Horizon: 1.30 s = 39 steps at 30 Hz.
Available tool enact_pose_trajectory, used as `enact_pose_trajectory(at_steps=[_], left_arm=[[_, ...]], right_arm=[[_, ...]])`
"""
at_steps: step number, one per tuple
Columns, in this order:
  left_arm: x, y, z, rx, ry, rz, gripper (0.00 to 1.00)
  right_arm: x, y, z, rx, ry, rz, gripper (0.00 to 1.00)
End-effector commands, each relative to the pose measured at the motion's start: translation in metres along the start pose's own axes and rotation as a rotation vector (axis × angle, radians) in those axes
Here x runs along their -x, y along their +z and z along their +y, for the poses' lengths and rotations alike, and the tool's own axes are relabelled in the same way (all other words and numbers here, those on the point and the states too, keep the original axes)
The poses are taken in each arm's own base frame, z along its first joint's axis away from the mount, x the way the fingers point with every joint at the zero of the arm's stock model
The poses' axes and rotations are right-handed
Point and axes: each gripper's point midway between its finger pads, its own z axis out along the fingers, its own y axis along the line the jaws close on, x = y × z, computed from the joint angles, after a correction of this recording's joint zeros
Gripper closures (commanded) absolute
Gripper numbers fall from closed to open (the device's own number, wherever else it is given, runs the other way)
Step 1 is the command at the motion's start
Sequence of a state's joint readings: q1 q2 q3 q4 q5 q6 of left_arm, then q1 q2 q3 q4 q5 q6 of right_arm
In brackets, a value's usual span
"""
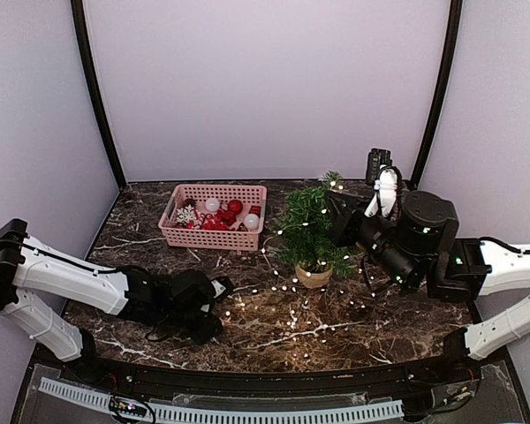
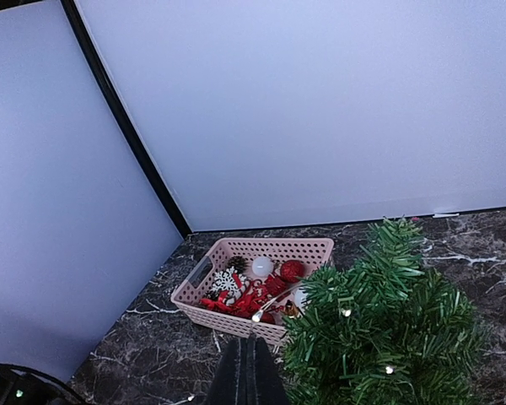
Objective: Decorate the small christmas tree
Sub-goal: Open the power switch for the light string.
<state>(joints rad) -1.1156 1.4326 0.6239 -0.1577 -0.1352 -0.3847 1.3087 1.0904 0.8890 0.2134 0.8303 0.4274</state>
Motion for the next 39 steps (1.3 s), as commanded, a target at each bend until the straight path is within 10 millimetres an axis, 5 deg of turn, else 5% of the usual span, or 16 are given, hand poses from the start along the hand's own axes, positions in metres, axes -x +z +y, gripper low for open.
enact_pose_trajectory(at_steps=[1,7,14,19,27,32,39], left_arm=[[-0.007,0.004,0.000,0.004,0.019,0.023,0.61],[-0.009,0.006,0.001,0.009,0.021,0.028,0.62],[-0.011,0.006,0.002,0.009,0.020,0.030,0.79],[-0.010,0.004,0.001,-0.001,0.011,0.019,0.83],[0.003,-0.011,0.001,-0.007,-0.013,-0.035,0.33],[0.033,-0.040,0.003,-0.005,-0.037,-0.164,0.19],[0.105,-0.097,-0.006,-0.234,-0.124,-0.439,0.13]], right_arm=[[0.014,0.001,0.004,0.008,0.035,-0.033,1.00],[0.013,0.001,0.004,0.007,0.037,-0.032,1.00],[0.012,0.000,0.002,0.004,0.042,-0.031,1.00],[0.011,0.000,0.000,0.001,0.048,-0.030,1.00],[0.014,-0.002,0.003,0.012,0.024,-0.020,1.00],[0.022,-0.007,0.021,0.126,-0.057,0.005,1.00],[0.053,-0.033,0.045,0.392,-0.066,-0.002,1.00]])
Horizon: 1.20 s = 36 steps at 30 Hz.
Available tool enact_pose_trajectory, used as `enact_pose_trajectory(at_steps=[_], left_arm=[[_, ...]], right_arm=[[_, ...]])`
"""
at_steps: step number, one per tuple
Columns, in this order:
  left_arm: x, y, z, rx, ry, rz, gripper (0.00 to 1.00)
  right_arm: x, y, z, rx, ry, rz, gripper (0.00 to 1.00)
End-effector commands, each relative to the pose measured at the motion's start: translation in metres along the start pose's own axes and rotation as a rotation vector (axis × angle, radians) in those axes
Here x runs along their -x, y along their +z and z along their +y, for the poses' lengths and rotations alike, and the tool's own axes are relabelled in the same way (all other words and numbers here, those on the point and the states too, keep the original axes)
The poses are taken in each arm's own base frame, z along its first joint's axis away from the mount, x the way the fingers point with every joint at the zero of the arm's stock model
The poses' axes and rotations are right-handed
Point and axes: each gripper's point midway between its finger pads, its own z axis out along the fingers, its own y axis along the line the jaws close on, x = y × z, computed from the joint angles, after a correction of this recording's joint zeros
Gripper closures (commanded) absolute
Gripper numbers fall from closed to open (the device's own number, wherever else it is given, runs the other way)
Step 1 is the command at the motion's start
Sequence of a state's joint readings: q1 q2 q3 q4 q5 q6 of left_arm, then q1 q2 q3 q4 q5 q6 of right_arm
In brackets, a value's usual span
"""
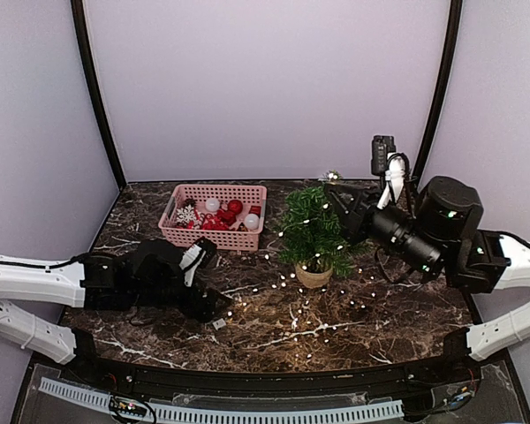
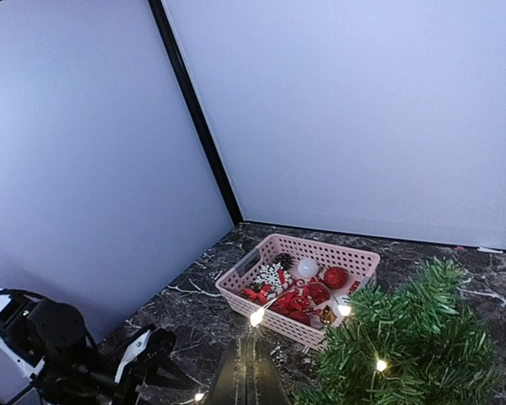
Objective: Decorate the small christmas tree
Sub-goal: Open the power switch for the light string, then move the side of the string light to the center of the board.
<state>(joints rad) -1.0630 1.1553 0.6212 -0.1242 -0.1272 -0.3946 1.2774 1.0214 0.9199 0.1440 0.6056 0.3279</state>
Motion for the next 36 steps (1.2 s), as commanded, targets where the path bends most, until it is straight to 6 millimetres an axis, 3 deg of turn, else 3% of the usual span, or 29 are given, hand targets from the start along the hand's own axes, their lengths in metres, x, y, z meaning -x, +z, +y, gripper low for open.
enact_pose_trajectory(at_steps=[1,6,10,15,21,26,30,36], left_arm=[[0.061,-0.020,-0.019,-0.203,-0.056,-0.190,0.13],[0.095,-0.013,-0.041,-0.299,0.044,-0.266,0.11],[0.093,0.017,-0.050,-0.319,0.119,-0.219,0.10],[0.065,0.051,-0.046,-0.310,0.141,-0.107,0.10],[0.027,0.064,-0.037,-0.307,0.136,-0.025,0.09],[-0.013,0.079,-0.017,-0.228,0.097,0.100,0.12],[-0.032,0.079,-0.011,-0.215,0.101,0.141,0.24],[-0.042,0.086,-0.010,-0.196,0.127,0.185,0.46]], right_arm=[[0.045,-0.024,0.025,0.233,0.005,-0.063,1.00],[0.064,-0.038,0.025,0.271,-0.001,-0.087,1.00],[0.073,-0.044,0.023,0.276,0.004,-0.107,1.00],[0.079,-0.049,0.021,0.275,0.009,-0.120,1.00],[0.082,-0.051,0.017,0.260,0.007,-0.134,1.00],[0.086,-0.054,0.016,0.260,0.008,-0.149,1.00],[0.086,-0.056,0.015,0.260,0.011,-0.158,1.00],[0.087,-0.057,0.015,0.267,0.019,-0.167,1.00]])
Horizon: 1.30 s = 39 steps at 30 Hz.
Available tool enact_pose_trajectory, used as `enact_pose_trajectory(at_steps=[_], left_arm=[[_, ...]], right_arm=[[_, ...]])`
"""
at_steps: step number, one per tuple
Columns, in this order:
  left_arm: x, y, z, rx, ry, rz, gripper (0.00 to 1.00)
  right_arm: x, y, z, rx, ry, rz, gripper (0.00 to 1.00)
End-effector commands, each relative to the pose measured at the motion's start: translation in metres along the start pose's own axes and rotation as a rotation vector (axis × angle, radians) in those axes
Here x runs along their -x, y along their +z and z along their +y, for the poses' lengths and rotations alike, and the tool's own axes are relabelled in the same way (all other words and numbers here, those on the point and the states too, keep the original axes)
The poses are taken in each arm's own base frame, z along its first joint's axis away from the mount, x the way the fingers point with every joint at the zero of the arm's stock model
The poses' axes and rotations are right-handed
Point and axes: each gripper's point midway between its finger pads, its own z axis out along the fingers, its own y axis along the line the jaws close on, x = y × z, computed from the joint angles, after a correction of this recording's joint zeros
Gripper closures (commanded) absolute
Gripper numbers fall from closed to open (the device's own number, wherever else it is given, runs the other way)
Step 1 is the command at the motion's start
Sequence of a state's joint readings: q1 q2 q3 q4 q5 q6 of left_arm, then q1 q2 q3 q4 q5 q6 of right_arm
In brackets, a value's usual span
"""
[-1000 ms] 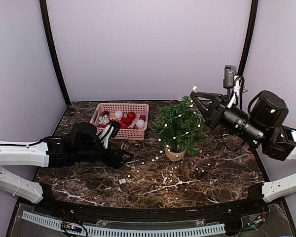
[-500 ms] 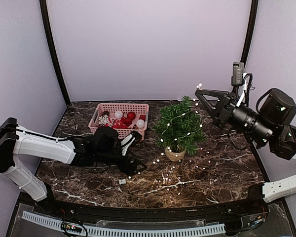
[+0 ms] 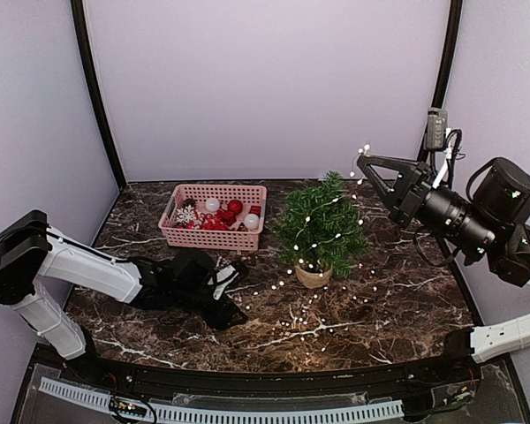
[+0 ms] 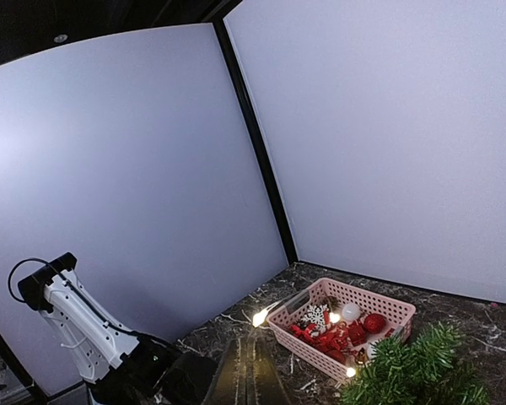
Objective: Decorate the small christmas tree
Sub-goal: Move the side of the string light to the center of the board.
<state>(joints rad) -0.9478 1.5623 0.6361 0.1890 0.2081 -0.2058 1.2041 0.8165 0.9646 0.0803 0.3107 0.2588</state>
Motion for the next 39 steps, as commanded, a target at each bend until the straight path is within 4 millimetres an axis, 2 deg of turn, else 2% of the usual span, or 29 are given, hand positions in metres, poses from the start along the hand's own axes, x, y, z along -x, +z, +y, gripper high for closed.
enact_pose_trajectory(at_steps=[1,7,14,21,29,33,39], left_arm=[[-0.011,0.005,0.008,0.056,0.020,0.046,0.50],[-0.017,0.007,0.008,0.095,0.066,0.075,0.64],[-0.011,0.004,-0.002,0.070,0.038,0.049,0.89],[0.002,-0.002,-0.014,0.018,-0.027,-0.002,0.99],[0.015,-0.009,-0.022,-0.014,-0.067,-0.043,1.00],[0.042,-0.020,-0.026,-0.008,-0.067,-0.127,1.00],[0.115,-0.039,-0.035,-0.015,-0.058,-0.371,1.00]], right_arm=[[0.016,-0.004,0.001,0.009,0.010,-0.061,1.00],[0.020,-0.010,-0.001,0.004,0.018,-0.078,1.00],[0.019,-0.009,-0.004,-0.008,0.020,-0.082,1.00],[0.020,-0.009,-0.005,-0.015,0.014,-0.086,1.00],[0.017,-0.008,-0.007,-0.026,0.006,-0.086,1.00],[0.018,-0.007,-0.006,-0.022,0.003,-0.091,1.00],[0.016,-0.001,-0.005,-0.023,-0.016,-0.093,1.00]])
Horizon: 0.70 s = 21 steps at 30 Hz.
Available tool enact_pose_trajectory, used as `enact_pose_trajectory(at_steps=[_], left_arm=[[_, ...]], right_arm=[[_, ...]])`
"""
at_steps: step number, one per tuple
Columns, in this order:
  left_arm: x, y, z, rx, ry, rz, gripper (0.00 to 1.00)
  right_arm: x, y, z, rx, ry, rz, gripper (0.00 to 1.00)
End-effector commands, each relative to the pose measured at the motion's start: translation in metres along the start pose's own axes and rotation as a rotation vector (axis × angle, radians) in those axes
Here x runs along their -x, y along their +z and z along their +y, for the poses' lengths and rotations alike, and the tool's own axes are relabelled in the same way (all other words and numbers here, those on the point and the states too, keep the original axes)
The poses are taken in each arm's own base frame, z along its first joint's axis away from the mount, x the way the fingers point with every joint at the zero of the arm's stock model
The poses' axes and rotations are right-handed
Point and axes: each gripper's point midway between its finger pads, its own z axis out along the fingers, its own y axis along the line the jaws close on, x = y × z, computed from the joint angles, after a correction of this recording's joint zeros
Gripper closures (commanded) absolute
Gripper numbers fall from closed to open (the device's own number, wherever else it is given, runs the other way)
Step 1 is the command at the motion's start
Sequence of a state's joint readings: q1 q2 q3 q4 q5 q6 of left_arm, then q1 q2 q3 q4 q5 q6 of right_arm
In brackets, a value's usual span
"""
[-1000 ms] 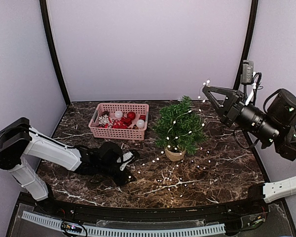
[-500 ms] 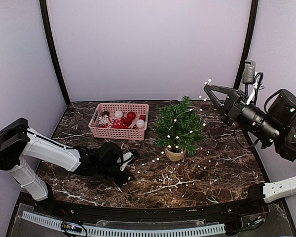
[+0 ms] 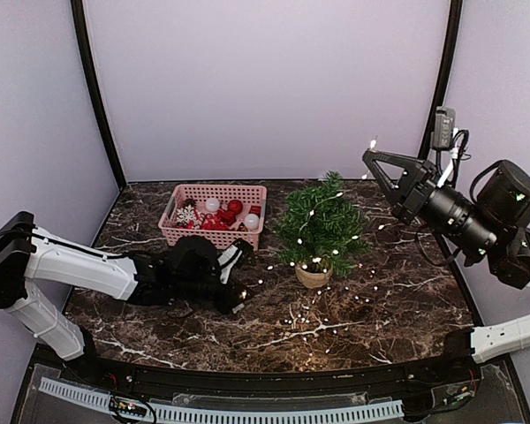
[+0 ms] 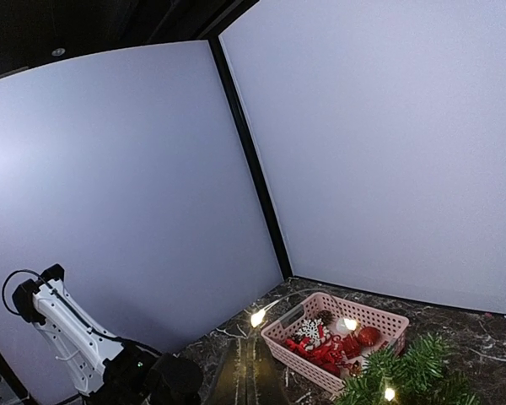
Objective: Decorate the small christmas tree
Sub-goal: Move the side of the string light to the center of the board.
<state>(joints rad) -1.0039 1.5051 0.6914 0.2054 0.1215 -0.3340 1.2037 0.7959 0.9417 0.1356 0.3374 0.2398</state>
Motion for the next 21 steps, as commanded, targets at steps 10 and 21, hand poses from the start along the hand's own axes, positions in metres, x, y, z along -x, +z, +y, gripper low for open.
enact_pose_trajectory(at_steps=[10,21], left_arm=[[0.105,0.012,-0.021,-0.034,0.013,-0.342,0.97],[0.047,0.025,0.001,0.031,0.061,-0.168,0.75]], right_arm=[[0.017,0.011,0.011,0.041,-0.032,-0.081,1.00],[0.002,0.032,0.031,0.122,-0.045,-0.026,1.00]])
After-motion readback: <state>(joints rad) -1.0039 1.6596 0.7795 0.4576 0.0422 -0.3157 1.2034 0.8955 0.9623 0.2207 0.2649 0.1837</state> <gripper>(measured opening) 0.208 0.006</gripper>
